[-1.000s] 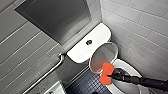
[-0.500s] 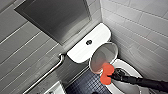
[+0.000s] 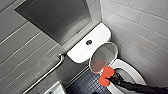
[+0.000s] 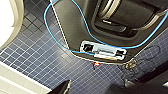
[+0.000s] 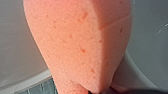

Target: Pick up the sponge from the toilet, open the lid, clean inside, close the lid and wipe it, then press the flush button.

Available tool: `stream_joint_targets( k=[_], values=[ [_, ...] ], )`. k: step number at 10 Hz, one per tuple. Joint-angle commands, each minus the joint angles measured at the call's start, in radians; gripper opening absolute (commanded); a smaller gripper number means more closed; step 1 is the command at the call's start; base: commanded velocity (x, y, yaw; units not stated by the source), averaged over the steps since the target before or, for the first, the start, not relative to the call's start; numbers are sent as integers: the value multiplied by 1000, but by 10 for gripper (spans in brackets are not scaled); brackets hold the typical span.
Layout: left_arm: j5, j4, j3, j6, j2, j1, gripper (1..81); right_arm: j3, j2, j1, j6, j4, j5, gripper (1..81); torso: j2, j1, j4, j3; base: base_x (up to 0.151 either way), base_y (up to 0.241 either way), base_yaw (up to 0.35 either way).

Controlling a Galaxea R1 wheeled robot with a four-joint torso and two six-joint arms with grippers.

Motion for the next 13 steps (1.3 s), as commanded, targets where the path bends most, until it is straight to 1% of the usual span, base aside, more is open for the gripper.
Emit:
stream_joint_targets(
  k=[1,3,4,5,6,7,9,12,13],
  values=[
    [90,-5,-10,7,-23,40,811,146,-77,-16,14,-1,-151,10,0,0,0,0,0,0,0],
    [90,-5,-12,7,-23,40,811,210,-154,-76,13,-31,-88,10,0,0,0,0,0,0,0],
    [90,-5,-10,8,-23,40,811,248,-190,-102,13,-57,-65,10,0,0,0,0,0,0,0],
    [90,-5,-12,7,-23,40,811,264,-217,-129,13,-62,-40,10,0,0,0,0,0,0,0],
    [90,-5,-12,8,-23,40,811,279,-233,-158,13,-62,-33,10,0,0,0,0,0,0,0],
    [90,-5,-10,7,-23,42,811,295,-255,-188,13,-65,4,10,0,0,0,0,0,0,0],
    [90,-5,-10,7,-23,40,811,345,-324,-250,11,-70,38,10,0,0,0,0,0,0,0],
    [90,-5,-12,8,-24,40,811,410,-404,-360,8,-71,160,10,0,0,0,0,0,0,0],
    [90,-5,-12,8,-23,40,811,443,-428,-397,7,-73,214,10,0,0,0,0,0,0,0]
  ],
)
